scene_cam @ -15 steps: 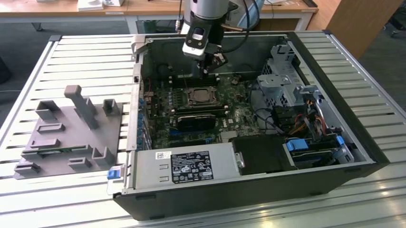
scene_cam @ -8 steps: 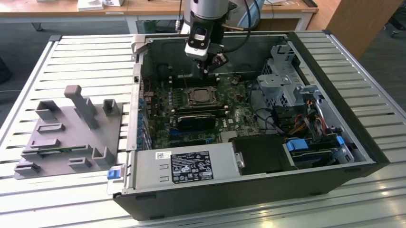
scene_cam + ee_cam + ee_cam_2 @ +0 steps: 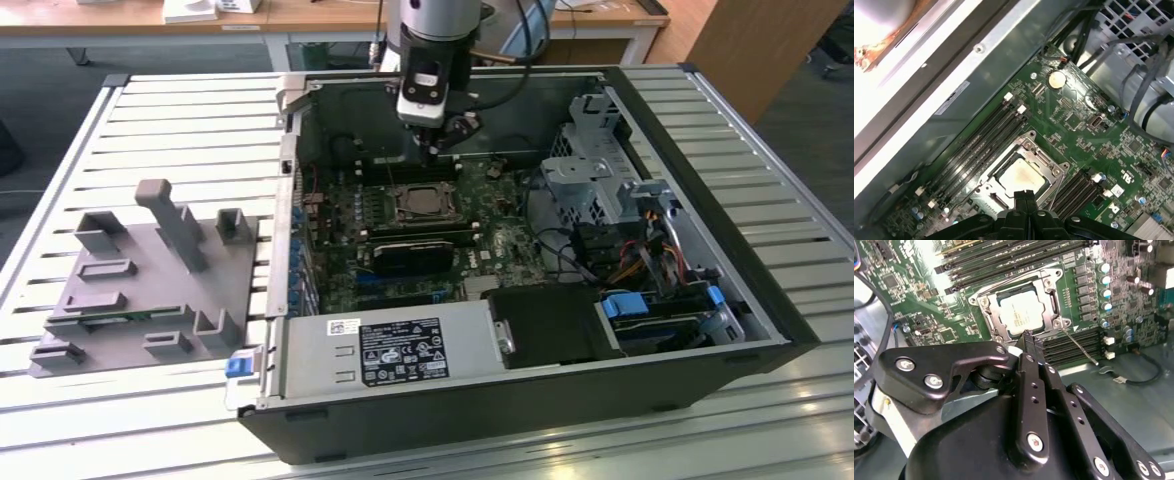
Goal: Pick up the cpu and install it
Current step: 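Install the first cpu locking lever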
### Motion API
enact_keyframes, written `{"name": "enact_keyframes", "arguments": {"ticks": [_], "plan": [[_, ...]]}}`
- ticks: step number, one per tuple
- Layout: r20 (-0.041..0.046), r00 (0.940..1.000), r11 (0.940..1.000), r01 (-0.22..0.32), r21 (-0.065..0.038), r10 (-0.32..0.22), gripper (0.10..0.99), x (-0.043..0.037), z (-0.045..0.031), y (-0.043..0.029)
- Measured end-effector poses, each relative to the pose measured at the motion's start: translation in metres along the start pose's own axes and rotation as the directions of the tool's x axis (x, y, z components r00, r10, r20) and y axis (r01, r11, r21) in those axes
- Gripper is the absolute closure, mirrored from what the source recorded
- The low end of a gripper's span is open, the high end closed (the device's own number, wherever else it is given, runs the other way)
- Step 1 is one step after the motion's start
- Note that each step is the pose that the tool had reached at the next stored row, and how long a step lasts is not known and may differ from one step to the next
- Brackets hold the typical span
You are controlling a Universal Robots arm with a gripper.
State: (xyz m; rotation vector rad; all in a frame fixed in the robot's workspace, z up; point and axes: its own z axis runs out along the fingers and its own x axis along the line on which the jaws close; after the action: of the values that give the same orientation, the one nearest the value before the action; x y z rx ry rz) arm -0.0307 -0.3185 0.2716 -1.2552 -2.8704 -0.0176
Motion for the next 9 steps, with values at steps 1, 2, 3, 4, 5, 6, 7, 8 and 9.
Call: {"name": "enact_keyframes", "arguments": {"ticks": [1, 2, 3, 4, 5, 6, 7, 8, 9], "plan": [[-0.0001, 0.9999, 0.9999, 0.013, 0.000, -0.013, 0.980, 0.0000, 0.0000, 0.0000], [-0.0001, 0.9997, 0.9997, 0.026, 0.000, -0.026, 0.980, 0.0000, 0.0000, 0.0000], [-0.0003, 0.9992, 0.9992, 0.039, 0.001, -0.039, 0.980, 0.0000, 0.0000, 0.0000], [-0.0004, 0.9986, 0.9986, 0.053, 0.001, -0.053, 0.980, 0.0000, 0.0000, 0.0000], [-0.0004, 0.9979, 0.9979, 0.065, 0.001, -0.065, 0.980, 0.0000, 0.0000, 0.0000], [-0.0006, 0.9969, 0.9969, 0.079, 0.001, -0.079, 0.980, 0.0000, 0.0000, 0.0000], [-0.0007, 0.9958, 0.9958, 0.091, 0.001, -0.091, 0.980, 0.0000, 0.0000, 0.0000], [-0.0008, 0.9946, 0.9946, 0.104, 0.001, -0.104, 0.980, 0.0000, 0.0000, 0.0000], [-0.0009, 0.9932, 0.9932, 0.116, 0.001, -0.116, 0.980, 0.0000, 0.0000, 0.0000]]}}
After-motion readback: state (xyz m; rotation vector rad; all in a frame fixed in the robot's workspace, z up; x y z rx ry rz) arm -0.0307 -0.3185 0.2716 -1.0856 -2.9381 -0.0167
